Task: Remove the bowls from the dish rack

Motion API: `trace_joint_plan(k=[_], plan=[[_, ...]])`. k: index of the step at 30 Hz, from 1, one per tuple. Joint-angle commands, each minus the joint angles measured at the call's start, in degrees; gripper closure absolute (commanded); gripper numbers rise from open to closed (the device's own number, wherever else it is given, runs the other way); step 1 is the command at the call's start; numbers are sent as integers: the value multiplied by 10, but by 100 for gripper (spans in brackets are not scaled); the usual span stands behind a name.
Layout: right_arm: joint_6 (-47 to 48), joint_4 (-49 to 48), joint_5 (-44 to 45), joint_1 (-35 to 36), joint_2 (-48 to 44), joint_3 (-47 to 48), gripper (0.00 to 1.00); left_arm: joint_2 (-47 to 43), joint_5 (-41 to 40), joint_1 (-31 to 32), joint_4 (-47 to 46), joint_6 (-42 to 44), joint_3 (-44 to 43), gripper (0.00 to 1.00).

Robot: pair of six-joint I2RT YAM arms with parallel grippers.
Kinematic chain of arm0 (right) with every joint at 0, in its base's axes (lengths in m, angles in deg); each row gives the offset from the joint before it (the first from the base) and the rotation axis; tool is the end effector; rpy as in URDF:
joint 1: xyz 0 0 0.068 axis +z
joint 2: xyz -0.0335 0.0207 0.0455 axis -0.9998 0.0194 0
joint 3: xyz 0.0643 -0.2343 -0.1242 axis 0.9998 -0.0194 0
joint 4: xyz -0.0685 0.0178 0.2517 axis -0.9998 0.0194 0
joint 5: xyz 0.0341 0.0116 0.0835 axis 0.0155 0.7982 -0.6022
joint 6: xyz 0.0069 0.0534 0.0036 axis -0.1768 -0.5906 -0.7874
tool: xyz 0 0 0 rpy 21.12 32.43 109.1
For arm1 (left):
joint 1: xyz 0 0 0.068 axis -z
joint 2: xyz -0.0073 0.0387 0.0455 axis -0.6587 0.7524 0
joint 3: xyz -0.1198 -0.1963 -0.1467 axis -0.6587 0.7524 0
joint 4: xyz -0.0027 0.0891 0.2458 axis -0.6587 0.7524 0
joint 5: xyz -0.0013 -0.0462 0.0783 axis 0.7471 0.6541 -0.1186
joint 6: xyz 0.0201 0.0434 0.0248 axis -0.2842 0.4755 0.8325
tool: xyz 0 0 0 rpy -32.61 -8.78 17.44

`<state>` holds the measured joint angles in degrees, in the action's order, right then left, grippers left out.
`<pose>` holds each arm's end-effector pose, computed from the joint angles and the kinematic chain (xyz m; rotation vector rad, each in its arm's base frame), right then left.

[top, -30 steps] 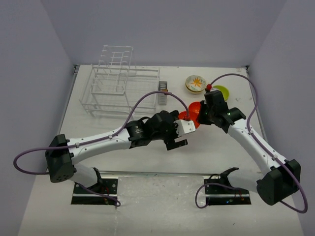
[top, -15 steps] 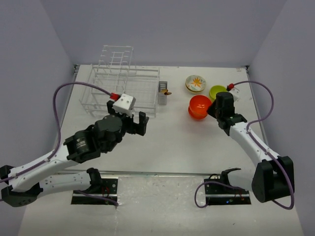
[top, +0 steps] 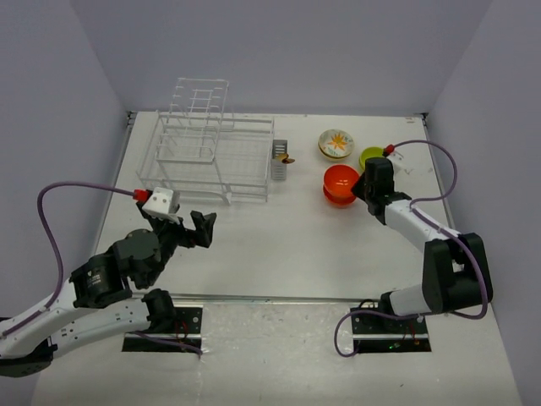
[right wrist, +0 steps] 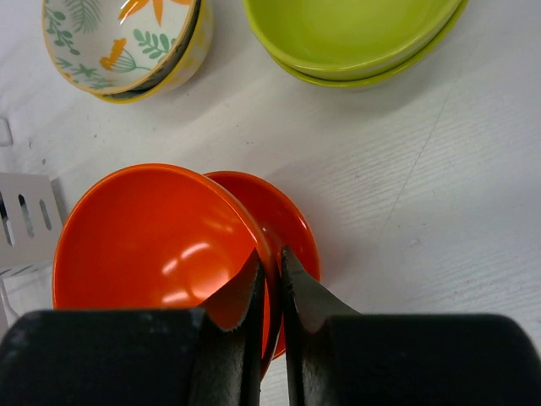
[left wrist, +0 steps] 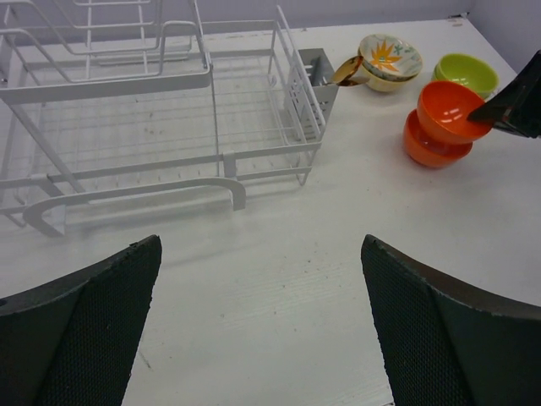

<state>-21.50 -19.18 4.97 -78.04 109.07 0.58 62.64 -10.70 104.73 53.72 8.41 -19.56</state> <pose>0.2960 0.0477 0.2145 0.6622 2.0871 0.2110 0.0644 -0.0741 0.3584 0.1308 1.7517 -0.3758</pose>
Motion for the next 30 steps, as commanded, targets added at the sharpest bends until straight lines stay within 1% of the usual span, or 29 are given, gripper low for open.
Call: trace_joint_plan(k=[1, 4, 5, 8, 9, 10, 12, 15, 16, 19, 20, 21, 22, 23, 25, 26, 28, 29, 30], plan=[[3, -50, 12, -2, 13, 12, 92, -1, -33, -17, -30, 3, -2, 0], [-5, -56, 3, -2, 19, 5, 88, -2, -39, -54, -14, -10, -7, 0], [-6, -59, 2, -3, 21, 3, 87, -6, -30, -84, -17, -9, -3, 0], [-10, -60, 4, -2, 20, -2, 84, -14, 19, -133, -46, 8, 12, 0], [-10, -59, 3, -2, 20, -3, 83, -14, 36, -160, -53, 12, 16, 0], [-9, -58, 2, -2, 18, -5, 77, -12, 63, -171, -61, 15, 19, 0], [-9, -56, 0, -2, 10, -7, 74, 1, 85, -201, -64, 20, 20, 0], [-6, -54, -3, -3, -2, -10, 65, 20, 124, -234, -66, 25, 19, 0], [-5, -48, -3, -2, -6, -9, 59, 27, 143, -243, -67, 26, 20, 0], [-7, -22, 8, -3, -30, -4, 48, 32, 171, -284, -78, 24, 25, 0], [-9, -14, 15, -3, -41, -4, 38, 31, 175, -312, -79, 18, 26, 0], [-11, -7, 31, -3, -52, -4, 35, 31, 181, -329, -82, 16, 27, 0], [-11, 13, 44, -2, -73, -3, 30, 33, 195, -367, -88, 11, 31, 0], [-9, 23, 44, -4, -83, -1, 27, 34, 202, -387, -91, 9, 32, 0], [-1, 60, 55, -4, -102, 14, 26, 35, 235, -434, -97, 2, 35, 0], [4, 70, 56, -5, -107, 17, 26, 35, 248, -482, -101, -5, 38, 0], [15, 89, 48, -7, -121, 23, 27, 31, 299, -527, -117, -7, 49, 0], [19, 95, 43, -7, -126, 23, 29, 34, 304, -543, -119, -7, 50, 0], [20, 103, 38, -7, -132, 24, 43, 36, 305, -544, -114, -4, 48, 0]])
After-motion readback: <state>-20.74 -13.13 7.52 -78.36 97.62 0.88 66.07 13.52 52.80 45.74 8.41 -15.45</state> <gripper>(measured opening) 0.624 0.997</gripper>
